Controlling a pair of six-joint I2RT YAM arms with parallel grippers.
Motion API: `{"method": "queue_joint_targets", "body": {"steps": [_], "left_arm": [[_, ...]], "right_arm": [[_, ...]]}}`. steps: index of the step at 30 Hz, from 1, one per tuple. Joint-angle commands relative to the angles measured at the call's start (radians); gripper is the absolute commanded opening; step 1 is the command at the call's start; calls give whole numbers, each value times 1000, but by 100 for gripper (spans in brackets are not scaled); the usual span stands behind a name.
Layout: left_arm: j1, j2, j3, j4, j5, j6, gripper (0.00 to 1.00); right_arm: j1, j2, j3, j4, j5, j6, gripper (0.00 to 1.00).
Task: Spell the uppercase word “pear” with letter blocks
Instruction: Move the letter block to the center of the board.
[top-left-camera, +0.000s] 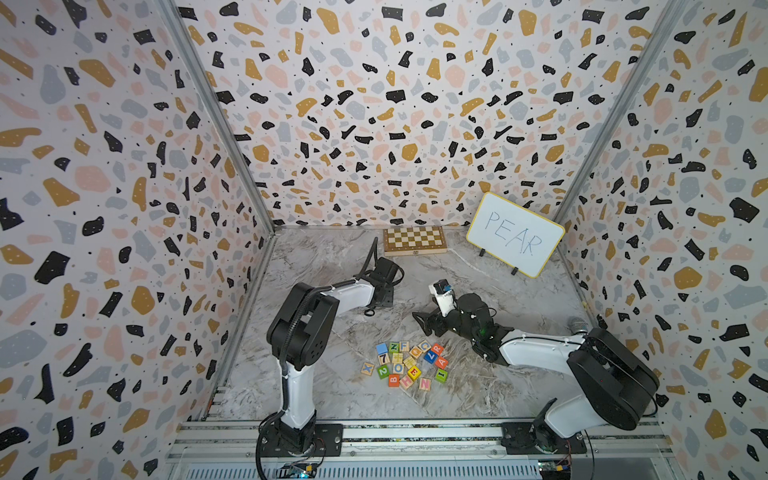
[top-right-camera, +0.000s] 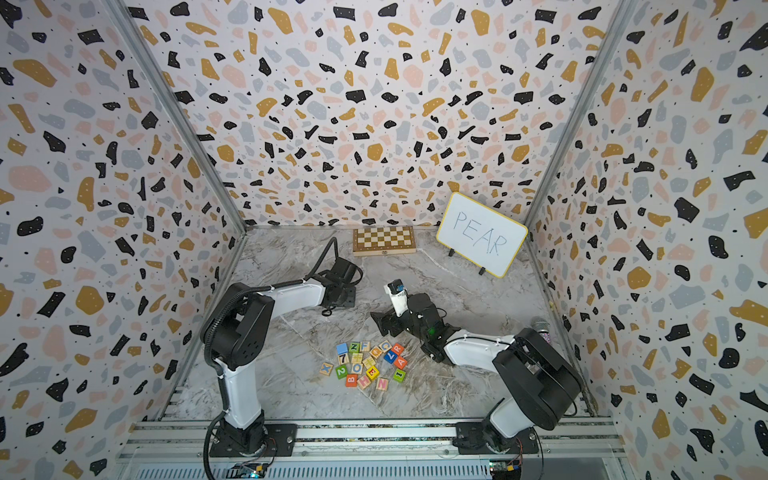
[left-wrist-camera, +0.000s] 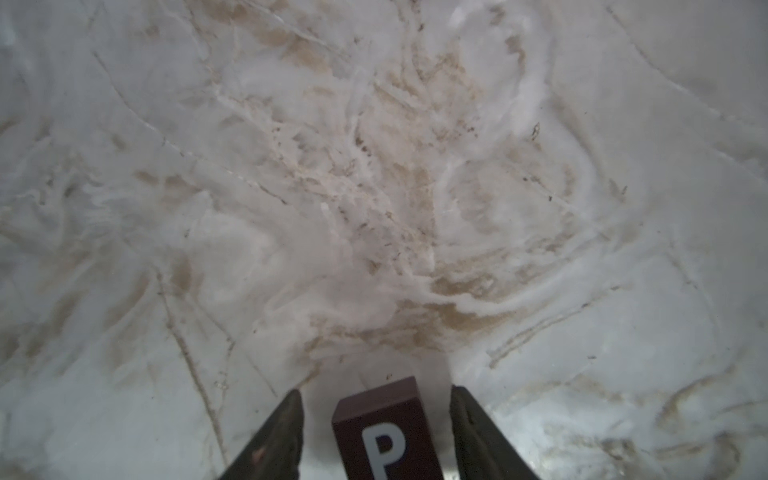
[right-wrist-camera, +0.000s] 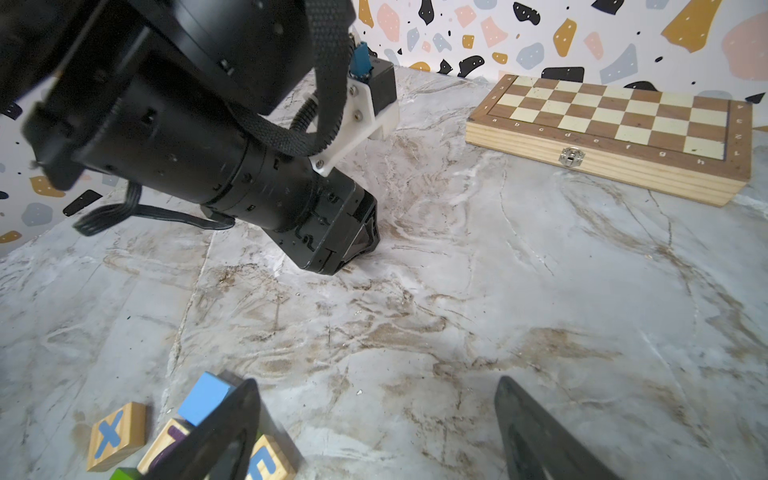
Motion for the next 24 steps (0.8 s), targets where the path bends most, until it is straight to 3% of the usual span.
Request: {"method": "queue_joint_targets", "body": {"steps": [1, 5, 15, 24], "left_arm": [[-3, 14, 23, 8, 19, 18, 53], [-1, 23, 22, 11, 18, 27, 54], [3, 3, -12, 46, 52, 43, 44], [3, -16, -25, 37, 50, 50, 48]], "right_arm": [[4, -24, -4, 16, 11, -7, 89], [4, -20, -4, 21, 8, -3, 89], [4, -7, 0, 21, 8, 2, 89], [6, -2, 6, 16, 3, 0, 89]]}}
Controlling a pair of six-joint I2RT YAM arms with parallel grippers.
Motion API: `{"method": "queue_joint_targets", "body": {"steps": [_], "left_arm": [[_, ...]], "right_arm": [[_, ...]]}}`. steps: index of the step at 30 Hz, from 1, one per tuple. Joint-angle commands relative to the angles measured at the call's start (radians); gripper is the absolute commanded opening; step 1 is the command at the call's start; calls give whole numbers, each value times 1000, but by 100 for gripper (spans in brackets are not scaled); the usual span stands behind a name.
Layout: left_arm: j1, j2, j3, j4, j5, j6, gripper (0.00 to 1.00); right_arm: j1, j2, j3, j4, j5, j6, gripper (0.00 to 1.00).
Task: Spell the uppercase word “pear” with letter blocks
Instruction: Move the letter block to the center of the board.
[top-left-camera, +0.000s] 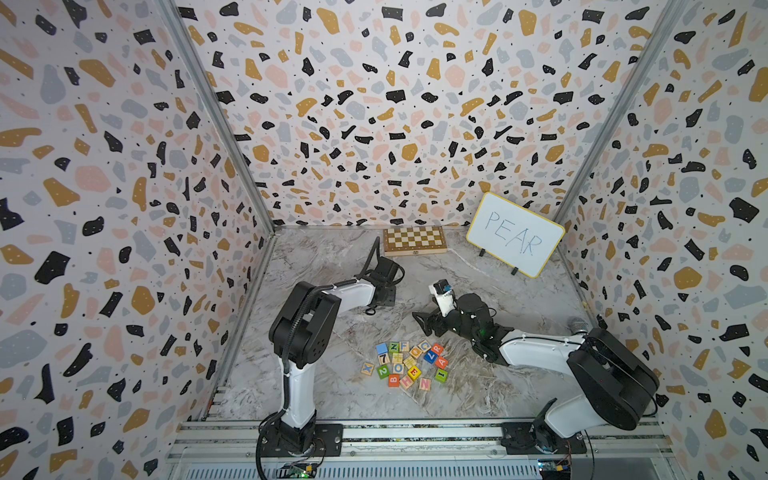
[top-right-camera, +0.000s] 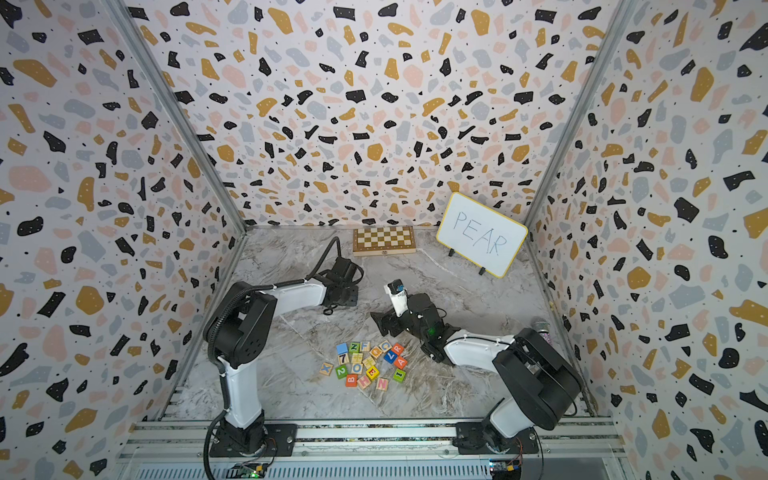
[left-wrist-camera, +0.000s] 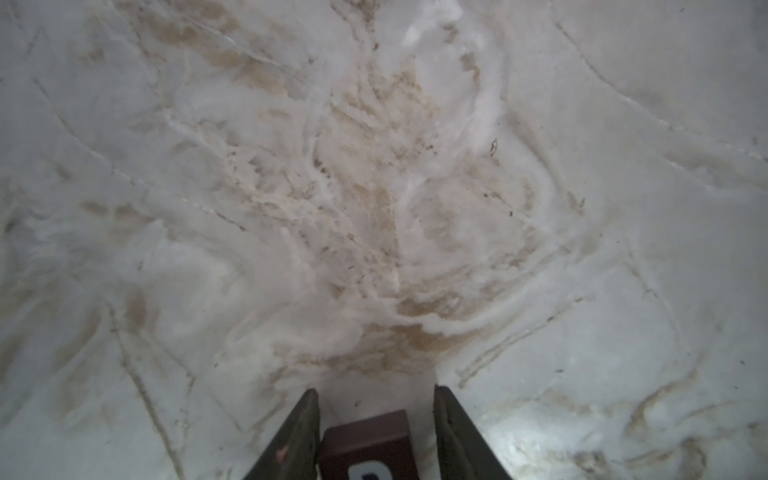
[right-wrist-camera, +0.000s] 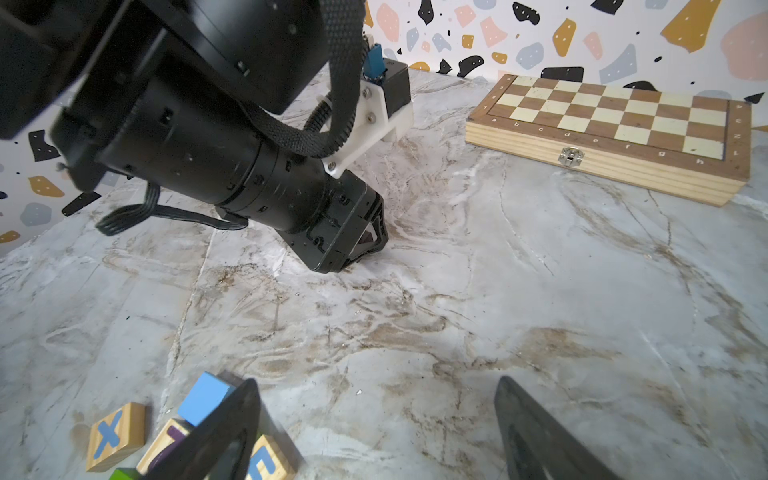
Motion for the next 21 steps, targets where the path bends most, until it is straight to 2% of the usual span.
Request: {"method": "queue_joint_targets", "body": {"steps": [1, 7, 14, 21], "left_arm": [[2, -27, -24, -7, 3, 15, 48], [2, -36, -37, -23, -8, 17, 43], [2, -28, -44, -29, -1, -1, 42], [2, -24, -44, -25, 12, 10, 34]], "right_arm": [[5, -3, 4, 15, 1, 1, 89], [8, -6, 7, 11, -1, 1, 89], [16, -11, 9, 6, 3, -1, 89], [24, -12, 14, -4, 19, -7, 89]]}}
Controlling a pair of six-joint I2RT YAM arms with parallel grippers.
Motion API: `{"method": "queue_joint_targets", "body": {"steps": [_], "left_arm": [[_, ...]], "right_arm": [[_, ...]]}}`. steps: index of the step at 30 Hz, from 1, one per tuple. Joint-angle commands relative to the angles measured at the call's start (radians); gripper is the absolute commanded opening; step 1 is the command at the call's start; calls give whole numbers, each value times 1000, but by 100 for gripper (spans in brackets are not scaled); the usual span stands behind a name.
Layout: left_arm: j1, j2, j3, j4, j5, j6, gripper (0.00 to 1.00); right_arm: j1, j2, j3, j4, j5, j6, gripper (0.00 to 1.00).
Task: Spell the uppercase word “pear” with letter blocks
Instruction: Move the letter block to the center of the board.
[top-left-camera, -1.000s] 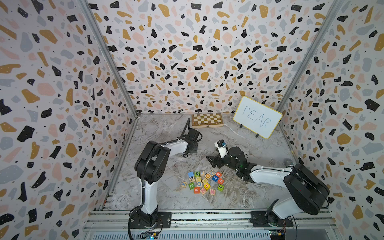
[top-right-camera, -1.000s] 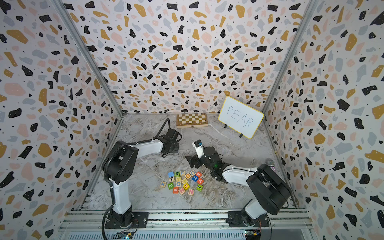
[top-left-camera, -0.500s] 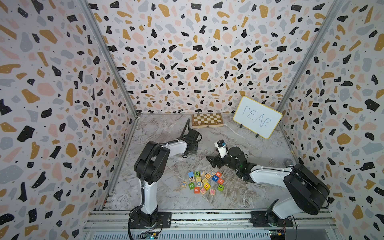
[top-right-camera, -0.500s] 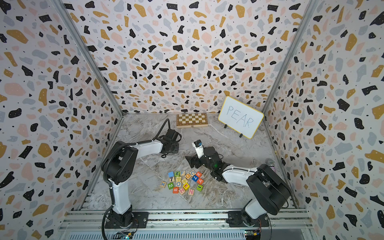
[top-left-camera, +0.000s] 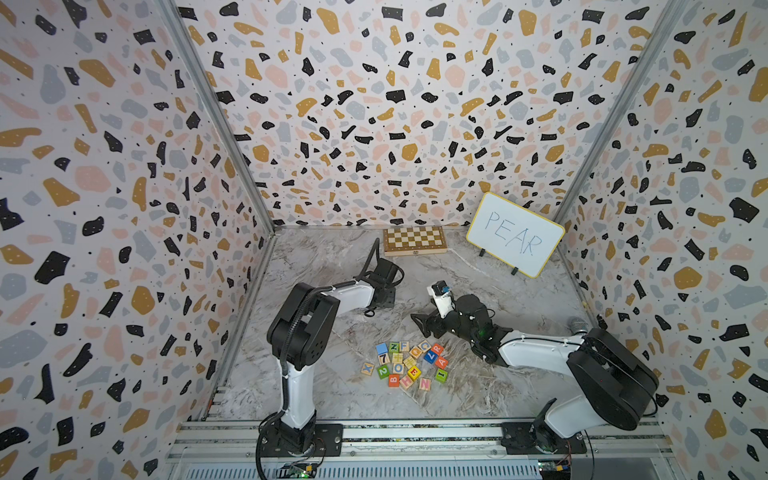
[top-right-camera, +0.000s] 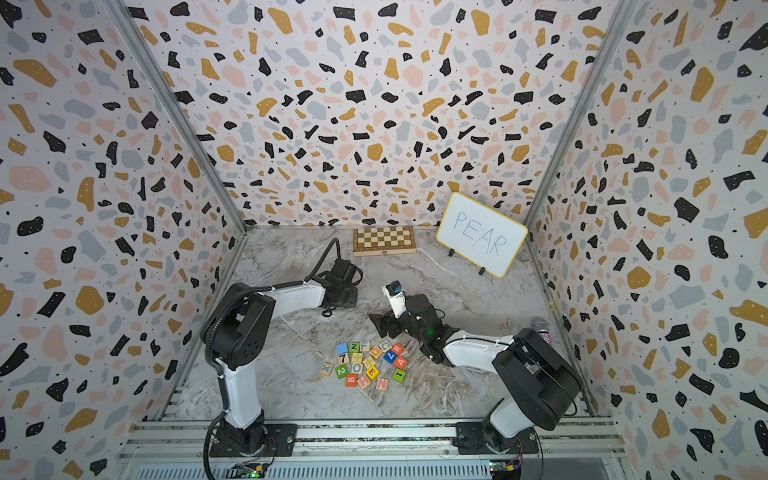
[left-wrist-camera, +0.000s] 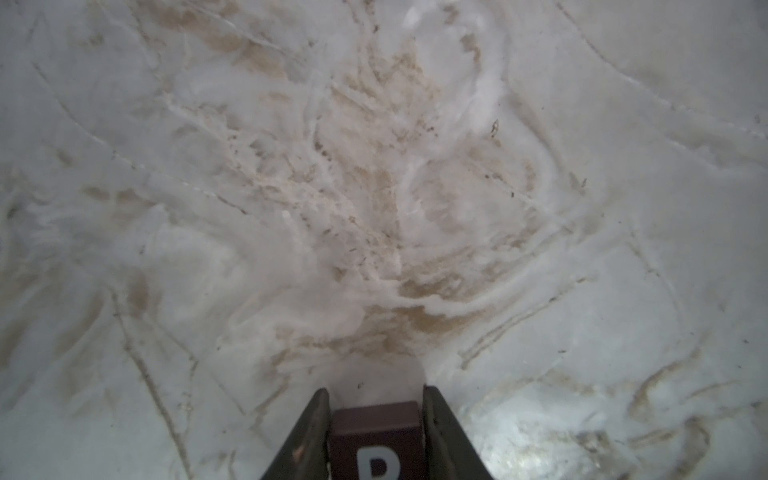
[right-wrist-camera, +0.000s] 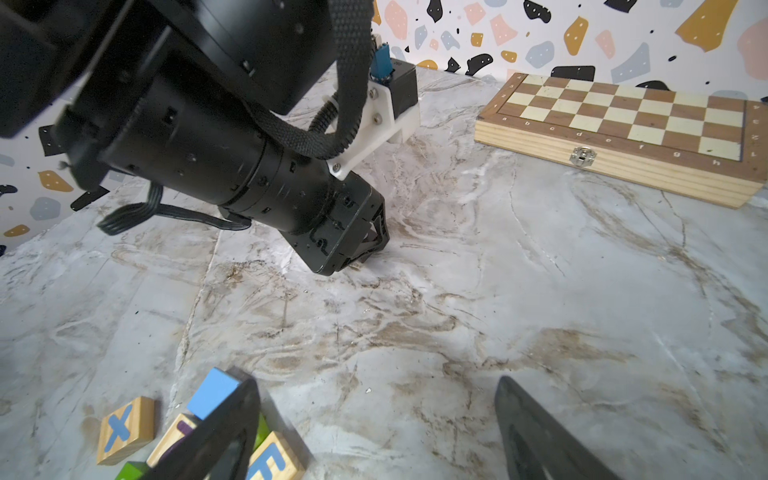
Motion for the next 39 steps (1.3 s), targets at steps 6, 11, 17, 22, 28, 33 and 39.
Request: {"method": "queue_joint_targets", "body": {"steps": [6, 11, 17, 22, 28, 33, 39], "left_arm": [[3, 0, -3, -31, 3, 11, 32], [13, 29, 55, -52, 11, 20, 31], [40, 76, 141, -72, 19, 29, 31], [61, 116, 205, -87, 28, 29, 31], [62, 150, 249, -92, 30, 21, 32], [63, 152, 248, -83, 32, 11, 36], [64, 135, 228, -69, 24, 16, 56]], "right_arm": [[6, -14, 15, -4, 17, 0, 89], [0, -19, 16, -12, 29, 13, 89], [-14, -24, 11, -13, 37, 25, 89], [-18, -25, 10, -11, 35, 30, 89], [-18, -30, 7, -11, 35, 30, 89], [-18, -37, 4, -9, 34, 30, 89], [-18, -31, 9, -9, 27, 32, 89]]}}
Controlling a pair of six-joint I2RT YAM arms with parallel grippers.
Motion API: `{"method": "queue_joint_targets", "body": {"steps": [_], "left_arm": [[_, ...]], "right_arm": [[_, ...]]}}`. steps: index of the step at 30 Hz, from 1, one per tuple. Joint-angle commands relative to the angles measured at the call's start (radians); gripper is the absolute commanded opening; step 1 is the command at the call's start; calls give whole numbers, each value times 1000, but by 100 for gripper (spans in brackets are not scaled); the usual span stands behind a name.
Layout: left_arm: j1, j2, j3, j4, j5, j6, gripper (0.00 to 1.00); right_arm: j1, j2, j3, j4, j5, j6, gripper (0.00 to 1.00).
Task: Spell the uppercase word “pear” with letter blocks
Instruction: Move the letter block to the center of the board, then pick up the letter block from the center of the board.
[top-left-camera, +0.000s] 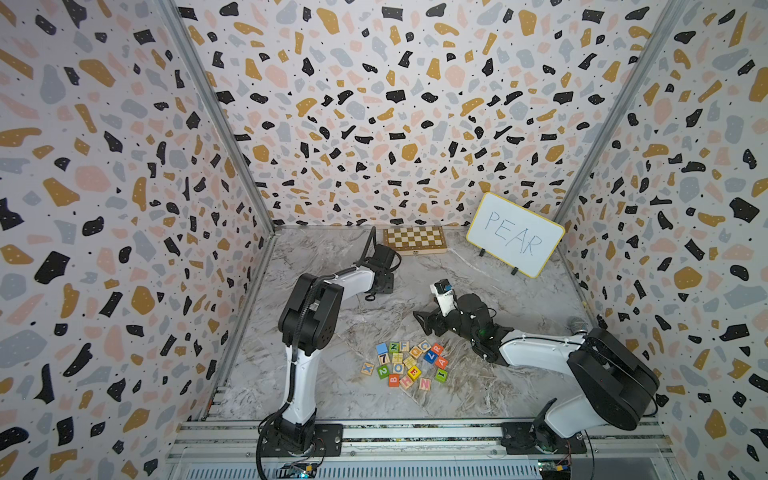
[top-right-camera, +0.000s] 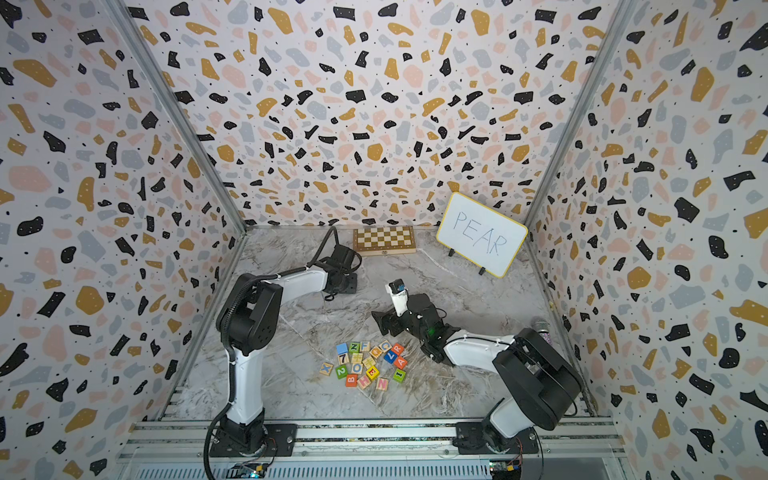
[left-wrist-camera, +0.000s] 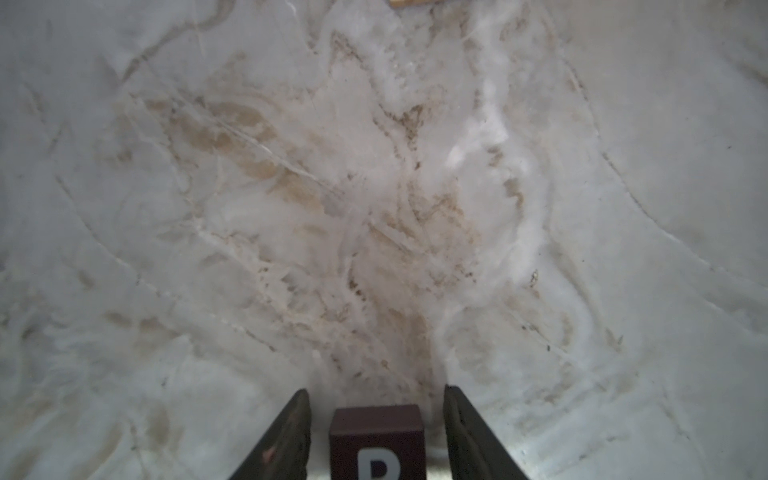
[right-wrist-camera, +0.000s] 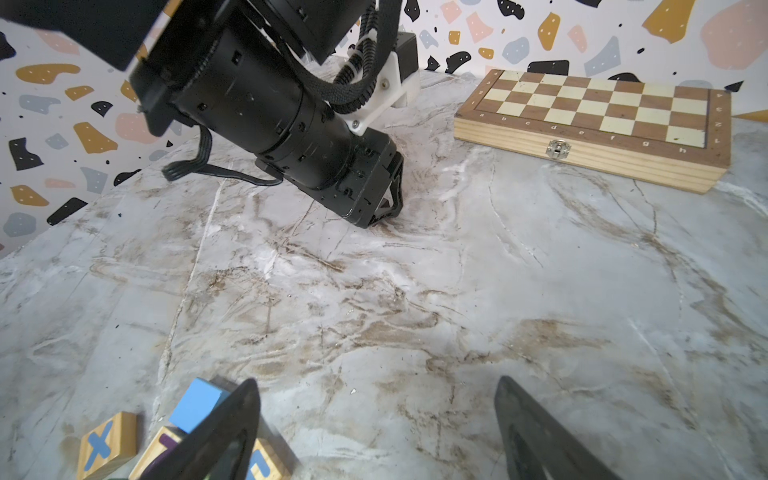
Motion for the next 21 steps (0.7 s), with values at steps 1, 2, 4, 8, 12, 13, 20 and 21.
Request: {"method": "queue_joint_targets", "body": {"steps": [1, 2, 4, 8, 12, 13, 20, 21], "left_arm": [[0, -13, 2, 6, -1, 3, 56], [-1, -17, 3, 2, 0, 3, 56], [-1, -30, 0, -1, 2, 3, 56], [-3, -116, -28, -1, 17, 21, 55], [-4, -263, -90, 0, 17, 52, 54], [-5, -309, -114, 3, 14, 59, 55], [-43, -608, -285, 12, 42, 124, 55], [-55, -646, -319, 24, 51, 136, 55]], "right_arm": [[-3, -28, 8, -2, -2, 8, 89], [-3, -29, 9, -1, -5, 8, 89], [-4, -28, 10, -1, -7, 8, 89], [-2, -34, 6, 0, -5, 2, 89], [0, -46, -5, 12, -6, -3, 89], [0, -47, -8, 16, -8, -5, 89], [31, -106, -30, 25, -13, -45, 89], [38, -120, -37, 25, -10, -48, 89]]}}
